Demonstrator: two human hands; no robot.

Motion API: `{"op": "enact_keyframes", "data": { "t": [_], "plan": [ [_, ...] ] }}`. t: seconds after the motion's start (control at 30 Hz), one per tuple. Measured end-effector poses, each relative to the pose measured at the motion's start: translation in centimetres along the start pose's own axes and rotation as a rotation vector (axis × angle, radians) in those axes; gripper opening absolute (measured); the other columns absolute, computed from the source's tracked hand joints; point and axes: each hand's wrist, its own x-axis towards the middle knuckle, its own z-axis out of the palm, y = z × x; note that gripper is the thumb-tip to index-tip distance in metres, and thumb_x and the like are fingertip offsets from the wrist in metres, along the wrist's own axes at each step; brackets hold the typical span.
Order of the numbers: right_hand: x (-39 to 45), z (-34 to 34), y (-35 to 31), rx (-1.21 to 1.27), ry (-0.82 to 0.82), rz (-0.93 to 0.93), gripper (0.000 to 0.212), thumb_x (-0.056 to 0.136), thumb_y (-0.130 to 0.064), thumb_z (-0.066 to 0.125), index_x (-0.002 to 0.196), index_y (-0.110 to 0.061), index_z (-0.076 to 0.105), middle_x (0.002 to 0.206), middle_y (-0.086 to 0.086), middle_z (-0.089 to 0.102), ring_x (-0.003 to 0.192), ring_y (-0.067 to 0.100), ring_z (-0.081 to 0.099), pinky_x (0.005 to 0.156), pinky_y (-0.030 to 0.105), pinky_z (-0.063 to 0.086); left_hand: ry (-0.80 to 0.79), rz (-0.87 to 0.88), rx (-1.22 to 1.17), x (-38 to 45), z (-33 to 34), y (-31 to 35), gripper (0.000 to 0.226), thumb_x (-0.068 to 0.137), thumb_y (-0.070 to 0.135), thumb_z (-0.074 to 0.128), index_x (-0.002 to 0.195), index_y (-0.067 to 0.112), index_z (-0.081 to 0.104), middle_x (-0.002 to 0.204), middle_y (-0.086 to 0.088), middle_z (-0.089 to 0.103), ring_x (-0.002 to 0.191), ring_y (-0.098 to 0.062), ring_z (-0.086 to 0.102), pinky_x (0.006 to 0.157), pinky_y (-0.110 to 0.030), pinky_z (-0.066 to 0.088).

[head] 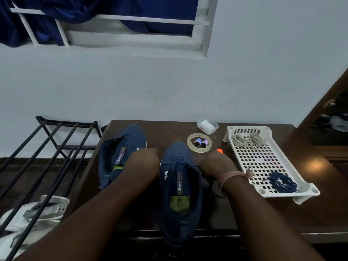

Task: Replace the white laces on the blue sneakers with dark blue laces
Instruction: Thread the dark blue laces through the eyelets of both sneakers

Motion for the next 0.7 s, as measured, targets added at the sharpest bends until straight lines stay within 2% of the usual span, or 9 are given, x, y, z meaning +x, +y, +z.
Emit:
{"op": "enact_keyframes", "data": {
  "t": [0.1,0.17,0.27,0.37,0.43,0.5,0.57,0.63,0.7],
  "plan": [
    [-0.7,-0.2,0.1,-0.034,0.058,-0.049,0.034,0.097,-0.019,0.05,0.13,-0.014,0.059,0.134,0.01,0.058,0.128,0.032,0.048,0.108,0.046,0.033,0.018,-0.04,0.001,-0.4,0.2,-0.3,0.025,0.087,0.036,0.052,0.104,0.026,0.068,0.103,-0.005,0.069,0.098,-0.029,0.066,0.071,-0.034,0.048],
    [-1.5,-0.4,-0.1,0.004,0.093,-0.046,0.033,0.098,-0.017,0.05,0.129,-0.014,0.06,0.134,0.008,0.059,0.128,0.031,0.048,0.112,0.051,0.032,0.001,-0.057,-0.003,-0.5,-0.1,-0.1,0.026,0.088,0.033,0.05,0.106,0.026,0.067,0.106,-0.007,0.069,0.1,-0.03,0.066,0.074,-0.036,0.051],
    [-1.9,-0.9,-0.6,0.175,0.036,-0.021,0.025,0.098,-0.019,0.051,0.115,-0.009,0.066,0.12,0.011,0.067,0.114,0.032,0.061,0.098,0.04,0.046,-0.051,-0.065,0.0,-0.4,-1.1,0.1,0.021,0.095,0.029,0.051,0.107,0.015,0.061,0.107,-0.01,0.066,0.099,-0.03,0.063,0.076,-0.036,0.049],
    [-2.6,-2.9,-0.8,0.315,-0.048,0.002,0.045,0.089,-0.053,0.058,0.101,-0.01,0.068,0.099,0.012,0.072,0.089,0.026,0.07,0.092,0.038,0.054,-0.062,-0.053,-0.077,-1.2,-2.2,0.6,0.024,0.099,0.034,0.049,0.109,0.015,0.059,0.111,-0.01,0.063,0.101,-0.029,0.061,0.079,-0.036,0.047],
    [-2.9,-4.4,-0.7,0.411,-0.03,-0.006,0.046,0.082,-0.059,0.058,0.095,-0.015,0.064,0.094,0.009,0.07,0.083,0.025,0.068,0.086,0.04,0.057,0.028,-0.011,-0.121,-2.2,-3.0,1.3,0.02,0.099,0.032,0.05,0.106,0.017,0.059,0.108,-0.008,0.062,0.101,-0.027,0.059,0.08,-0.037,0.048],
    [-3.4,-5.4,-0.8,0.47,0.018,-0.056,0.031,0.08,-0.04,0.055,0.091,-0.013,0.064,0.095,0.015,0.069,0.087,0.033,0.067,0.087,0.047,0.056,0.099,0.035,-0.265,-3.2,-3.9,2.3,0.012,0.098,0.027,0.051,0.098,0.021,0.062,0.098,-0.001,0.064,0.091,-0.019,0.059,0.076,-0.036,0.05],
    [-3.7,-5.9,-0.9,0.593,0.028,-0.098,0.024,0.082,-0.02,0.052,0.095,-0.006,0.067,0.101,0.022,0.071,0.096,0.039,0.068,0.09,0.054,0.055,0.065,0.03,-0.481,-3.7,-4.5,3.2,0.011,0.097,0.022,0.054,0.095,0.023,0.065,0.09,0.005,0.065,0.082,-0.01,0.059,0.069,-0.027,0.047],
    [-3.7,-5.8,-0.8,0.762,-0.025,-0.094,0.018,0.091,-0.004,0.048,0.091,-0.001,0.066,0.094,0.022,0.072,0.089,0.036,0.072,0.087,0.051,0.058,0.01,0.004,-0.619,-3.9,-4.8,3.6,0.009,0.095,0.022,0.061,0.097,0.025,0.069,0.087,0.01,0.066,0.081,-0.005,0.061,0.067,-0.021,0.045],
    [-4.0,-5.6,-1.1,0.914,-0.1,-0.1,0.025,0.098,0.005,0.04,0.088,0.005,0.063,0.085,0.025,0.069,0.074,0.033,0.071,0.076,0.045,0.062,-0.039,-0.005,-0.666,-3.9,-4.5,3.5,0.007,0.091,0.024,0.066,0.096,0.026,0.071,0.084,0.011,0.069,0.081,-0.003,0.064,0.07,-0.019,0.048]
  ]
}}
